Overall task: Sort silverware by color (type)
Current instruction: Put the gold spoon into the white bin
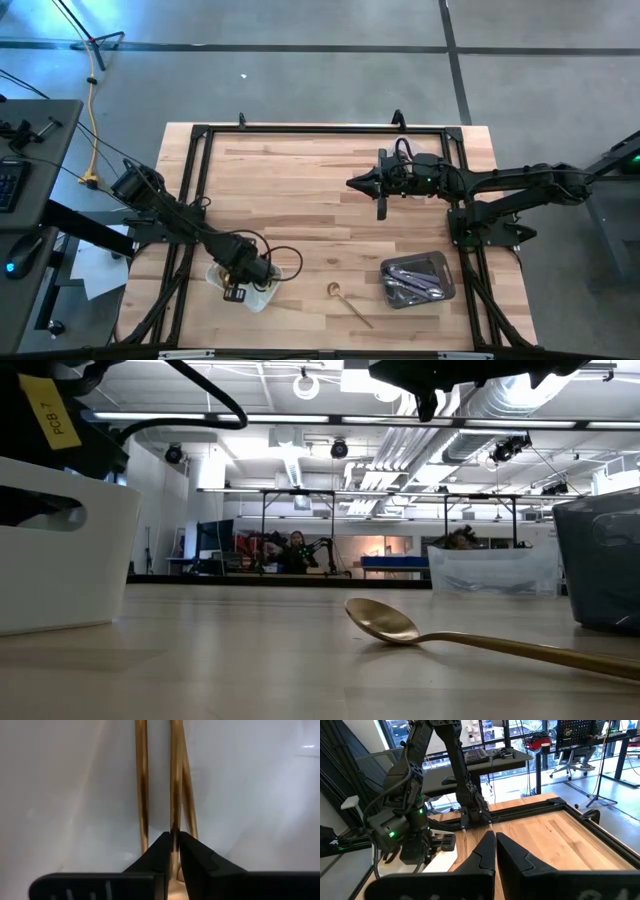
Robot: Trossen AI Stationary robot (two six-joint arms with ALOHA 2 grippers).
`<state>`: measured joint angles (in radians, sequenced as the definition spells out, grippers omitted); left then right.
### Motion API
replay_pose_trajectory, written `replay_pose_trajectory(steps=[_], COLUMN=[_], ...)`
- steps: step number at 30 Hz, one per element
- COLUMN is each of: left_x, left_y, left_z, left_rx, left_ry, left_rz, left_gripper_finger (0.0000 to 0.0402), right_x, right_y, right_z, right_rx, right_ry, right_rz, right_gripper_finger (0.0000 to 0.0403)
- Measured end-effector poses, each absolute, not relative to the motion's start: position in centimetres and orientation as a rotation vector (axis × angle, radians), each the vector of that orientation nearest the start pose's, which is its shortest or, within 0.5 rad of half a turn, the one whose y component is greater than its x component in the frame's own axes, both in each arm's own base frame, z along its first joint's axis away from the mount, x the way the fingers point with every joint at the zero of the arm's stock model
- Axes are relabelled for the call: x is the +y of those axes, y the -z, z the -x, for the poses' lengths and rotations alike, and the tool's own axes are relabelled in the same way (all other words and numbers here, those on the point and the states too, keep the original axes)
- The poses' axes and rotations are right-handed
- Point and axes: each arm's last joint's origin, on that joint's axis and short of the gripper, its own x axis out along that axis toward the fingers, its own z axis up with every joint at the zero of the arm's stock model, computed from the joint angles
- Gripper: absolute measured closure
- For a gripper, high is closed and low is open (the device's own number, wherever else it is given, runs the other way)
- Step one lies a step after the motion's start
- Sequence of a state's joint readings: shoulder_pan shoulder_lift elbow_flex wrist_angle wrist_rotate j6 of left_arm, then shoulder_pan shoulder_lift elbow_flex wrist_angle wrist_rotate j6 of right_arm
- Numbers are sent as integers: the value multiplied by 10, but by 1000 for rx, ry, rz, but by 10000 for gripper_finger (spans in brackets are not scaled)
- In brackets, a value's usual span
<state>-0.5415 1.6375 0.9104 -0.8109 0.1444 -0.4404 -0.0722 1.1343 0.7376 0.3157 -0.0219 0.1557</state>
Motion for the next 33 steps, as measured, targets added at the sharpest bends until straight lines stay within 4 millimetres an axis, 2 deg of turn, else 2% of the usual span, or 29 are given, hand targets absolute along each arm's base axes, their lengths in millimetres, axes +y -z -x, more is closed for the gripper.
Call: replay_pose_trajectory(steps=[7, 18, 24, 28, 33], left_x=[-139, -139, -137, -132, -124], left_y=[-153, -153, -155, -171, -213], left_z=[-224, -224, -221, -221, -227], left_rx=[1605, 1604, 1629, 1651, 1537], left_ry=[202, 215, 214, 213, 274], left_rz=[24, 14, 2, 9, 103], left_gripper_finger=[350, 274, 262, 263, 262], right_x=[-18, -18, -18, -18, -18], right_y=[-296, -296, -296, -295, -295], right_z=[-253, -253, -253, -253, -253], right_rx=[77, 78, 78, 78, 79], right_ry=[57, 57, 57, 57, 57], right_rz=[-159, -159, -159, -159, -152], right_gripper_finger=[402, 402, 402, 402, 402])
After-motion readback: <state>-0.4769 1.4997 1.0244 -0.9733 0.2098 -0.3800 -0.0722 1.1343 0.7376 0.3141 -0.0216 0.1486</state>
